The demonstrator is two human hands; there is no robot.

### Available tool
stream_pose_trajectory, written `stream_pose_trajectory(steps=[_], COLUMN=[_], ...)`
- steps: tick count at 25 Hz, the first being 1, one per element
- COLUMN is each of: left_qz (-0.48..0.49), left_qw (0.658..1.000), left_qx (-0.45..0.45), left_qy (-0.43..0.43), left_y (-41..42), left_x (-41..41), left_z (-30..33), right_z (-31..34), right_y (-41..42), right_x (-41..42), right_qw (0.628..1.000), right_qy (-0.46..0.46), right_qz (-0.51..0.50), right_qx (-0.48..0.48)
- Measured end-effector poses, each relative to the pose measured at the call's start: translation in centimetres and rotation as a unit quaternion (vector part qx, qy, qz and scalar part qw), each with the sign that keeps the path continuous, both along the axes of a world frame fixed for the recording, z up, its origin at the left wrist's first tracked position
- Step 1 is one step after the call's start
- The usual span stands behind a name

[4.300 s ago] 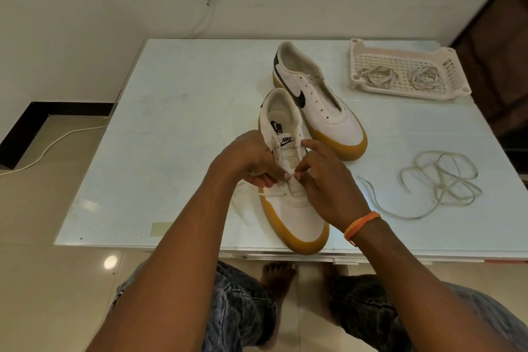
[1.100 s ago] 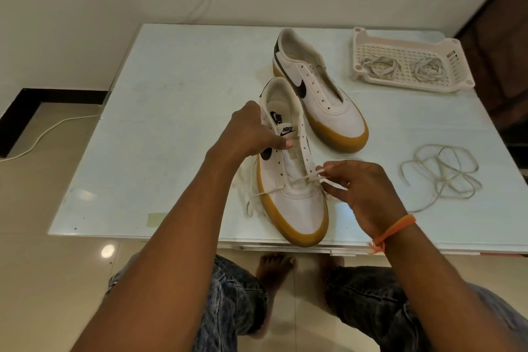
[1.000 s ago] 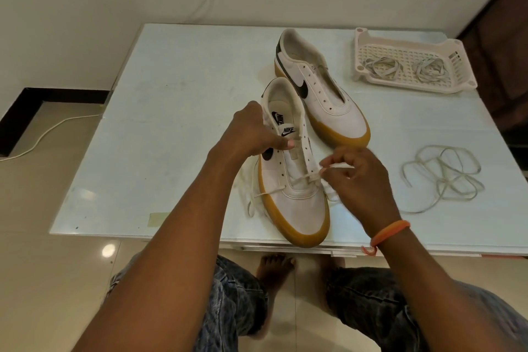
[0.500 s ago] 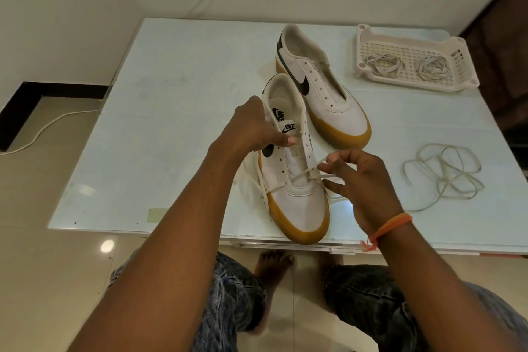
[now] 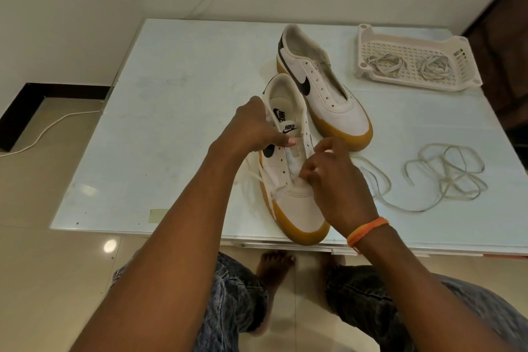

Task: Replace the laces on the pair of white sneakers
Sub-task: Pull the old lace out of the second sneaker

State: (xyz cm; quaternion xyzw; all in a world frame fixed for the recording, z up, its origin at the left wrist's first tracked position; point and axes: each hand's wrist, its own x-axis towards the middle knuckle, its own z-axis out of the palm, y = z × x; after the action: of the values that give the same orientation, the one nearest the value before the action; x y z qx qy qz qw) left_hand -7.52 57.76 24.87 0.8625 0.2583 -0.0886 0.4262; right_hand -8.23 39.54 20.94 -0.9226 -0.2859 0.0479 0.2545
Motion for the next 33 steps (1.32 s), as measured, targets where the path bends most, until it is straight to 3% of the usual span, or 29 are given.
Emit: stream_pose_trajectory(steps=[3,5,7,11,15,19,21,23,28,30,33], left_qz=[0.002,0.001,0.0,-0.001,-0.002,-0.004,-0.006,-0.005,-0.002,-0.005,-0.006], left_qw=[1.0,1.0,1.0,1.0,1.0,1.0,1.0,1.0,1.0,1.0,1.0], left_qx=[-0.02,-0.014,-0.01,-0.005,0.003,-0.01,-0.022,-0.027,-0.02,-0.009,-0.013], left_qy=[0.0,0.002,0.002,-0.002,0.006,0.007,0.006,0.003,0.006,0.005,0.004], left_y=[0.1,0.1,0.0,0.1,0.0,0.0,0.1,0.2,0.1,0.0,-0.1], left_x=[-0.1,-0.1,0.0,0.1,0.2,0.0,-0.1,-0.2,0.0,0.0,0.1], left_z=[0.1,0.0,0.0,-0.2,-0.2,0.1,0.1,0.1,0.0,-0.1,0.1], right_z=[1.2,1.6,1.5,0.1,-0.5,0.3,0.7,0.8,0.7,0.2,-0.5], right_y=[-1.5,-2.1,-1.9,-0.4,0.1,-0.5,-1.4,-2.3,-1.3,-0.3,0.3], right_x=[1.6,2.0,1.3,-0.4,-0.1,0.5,1.9,2.8,0.4,-0.3,-0.2], right_qw=[0.977,0.968,0.982,0.994,0.99,0.996,0.971,0.959,0.997,0.995,0.995], right_qy=[0.073,0.073,0.036,-0.097,-0.075,0.02,0.088,0.096,-0.066,-0.081,-0.062], right_qz=[-0.129,-0.166,-0.124,0.031,0.018,-0.058,-0.153,-0.188,-0.004,0.027,0.015], right_qx=[0.152,0.174,0.138,-0.042,-0.118,0.062,0.161,0.192,0.029,-0.056,-0.074])
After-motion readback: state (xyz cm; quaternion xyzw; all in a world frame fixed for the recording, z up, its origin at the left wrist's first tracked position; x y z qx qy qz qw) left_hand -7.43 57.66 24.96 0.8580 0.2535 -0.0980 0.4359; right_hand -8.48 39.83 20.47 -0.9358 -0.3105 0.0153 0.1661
